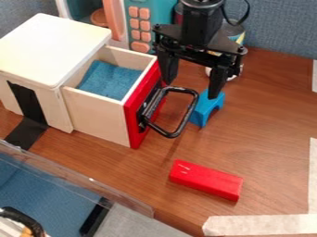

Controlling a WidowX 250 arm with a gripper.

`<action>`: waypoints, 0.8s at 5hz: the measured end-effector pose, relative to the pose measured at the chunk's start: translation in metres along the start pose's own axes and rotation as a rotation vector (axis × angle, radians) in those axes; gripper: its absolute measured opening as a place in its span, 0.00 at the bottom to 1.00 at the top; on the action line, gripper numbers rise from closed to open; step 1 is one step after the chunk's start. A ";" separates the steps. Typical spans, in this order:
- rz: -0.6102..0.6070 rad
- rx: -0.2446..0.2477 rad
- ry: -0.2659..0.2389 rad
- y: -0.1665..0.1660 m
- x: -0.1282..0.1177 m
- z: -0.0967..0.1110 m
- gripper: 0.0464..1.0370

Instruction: Move the red thing to the drawer

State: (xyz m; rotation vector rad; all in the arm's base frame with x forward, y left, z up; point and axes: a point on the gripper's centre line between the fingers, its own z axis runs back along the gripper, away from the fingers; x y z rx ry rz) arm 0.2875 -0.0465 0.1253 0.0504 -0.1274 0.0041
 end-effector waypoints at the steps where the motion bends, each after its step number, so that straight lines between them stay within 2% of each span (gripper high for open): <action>1: -0.012 0.001 0.028 -0.001 -0.002 -0.008 0.96; 3: -0.344 -0.048 0.016 -0.012 -0.003 -0.019 0.96; 4: -0.587 -0.083 0.037 -0.017 -0.005 -0.026 0.96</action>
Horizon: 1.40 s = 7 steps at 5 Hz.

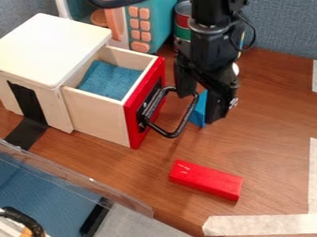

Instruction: Move the red thing to the drawer

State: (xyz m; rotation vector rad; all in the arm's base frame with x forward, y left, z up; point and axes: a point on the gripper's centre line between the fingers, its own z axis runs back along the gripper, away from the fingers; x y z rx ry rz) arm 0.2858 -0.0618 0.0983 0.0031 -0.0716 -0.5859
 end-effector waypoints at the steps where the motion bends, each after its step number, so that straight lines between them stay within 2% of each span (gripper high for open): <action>1: -0.244 -0.023 0.014 0.000 0.005 -0.011 0.96; 2: -0.483 -0.014 -0.008 -0.006 0.016 -0.025 0.96; 3: -0.559 0.015 -0.035 -0.015 0.014 -0.041 0.96; 4: -0.547 0.034 -0.083 -0.026 0.013 -0.055 0.96; 6: -0.581 0.032 -0.079 -0.048 0.006 -0.067 0.96; 7: -0.617 0.026 -0.077 -0.055 0.004 -0.066 0.96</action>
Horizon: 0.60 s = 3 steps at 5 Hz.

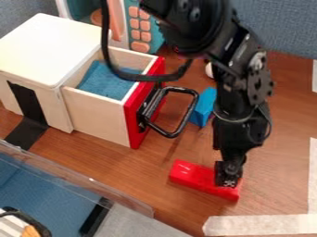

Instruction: Move the red thing to the drawer

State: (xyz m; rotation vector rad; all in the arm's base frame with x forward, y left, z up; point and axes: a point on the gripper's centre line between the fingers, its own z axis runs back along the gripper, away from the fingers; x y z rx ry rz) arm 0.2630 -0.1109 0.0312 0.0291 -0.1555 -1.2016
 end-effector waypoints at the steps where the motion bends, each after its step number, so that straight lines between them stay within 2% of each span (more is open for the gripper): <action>1: -0.020 0.019 -0.022 -0.004 0.000 0.015 0.96; 2: -0.030 0.018 -0.026 -0.008 -0.003 0.019 0.96; 3: -0.034 0.009 -0.013 -0.009 -0.008 0.013 0.96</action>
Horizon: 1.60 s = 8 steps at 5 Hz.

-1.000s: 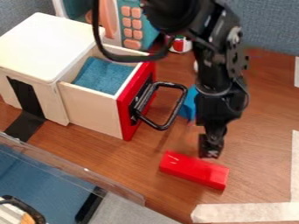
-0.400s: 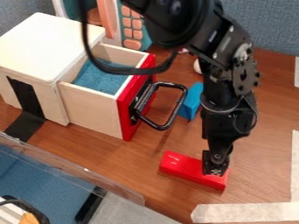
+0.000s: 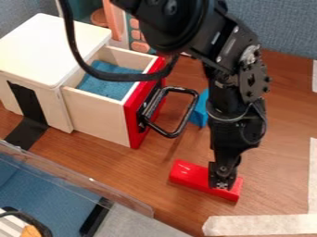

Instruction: Move the red thing to the drawer

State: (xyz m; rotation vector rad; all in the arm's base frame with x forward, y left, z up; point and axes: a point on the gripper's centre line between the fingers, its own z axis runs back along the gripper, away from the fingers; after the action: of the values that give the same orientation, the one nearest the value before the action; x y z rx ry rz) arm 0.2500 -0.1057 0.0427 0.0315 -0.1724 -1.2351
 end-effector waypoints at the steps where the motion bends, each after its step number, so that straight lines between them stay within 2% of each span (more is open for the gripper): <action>1: 0.013 -0.013 0.015 -0.001 -0.004 -0.013 0.96; 2: 0.025 -0.020 0.030 -0.004 -0.011 -0.031 0.96; 3: 0.041 0.001 0.001 -0.002 -0.012 -0.036 0.91; 4: 0.059 0.018 -0.008 0.000 -0.011 -0.037 0.65; 5: 0.072 0.027 0.002 0.001 -0.012 -0.038 0.52; 6: 0.089 0.034 -0.001 -0.001 -0.008 -0.035 0.52; 7: 0.168 0.051 -0.035 0.003 -0.003 -0.010 0.52; 8: 0.232 0.068 -0.101 0.018 0.003 0.024 0.52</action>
State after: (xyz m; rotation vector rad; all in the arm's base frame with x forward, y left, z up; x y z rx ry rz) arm 0.2640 -0.1013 0.0685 0.0072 -0.2978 -0.9995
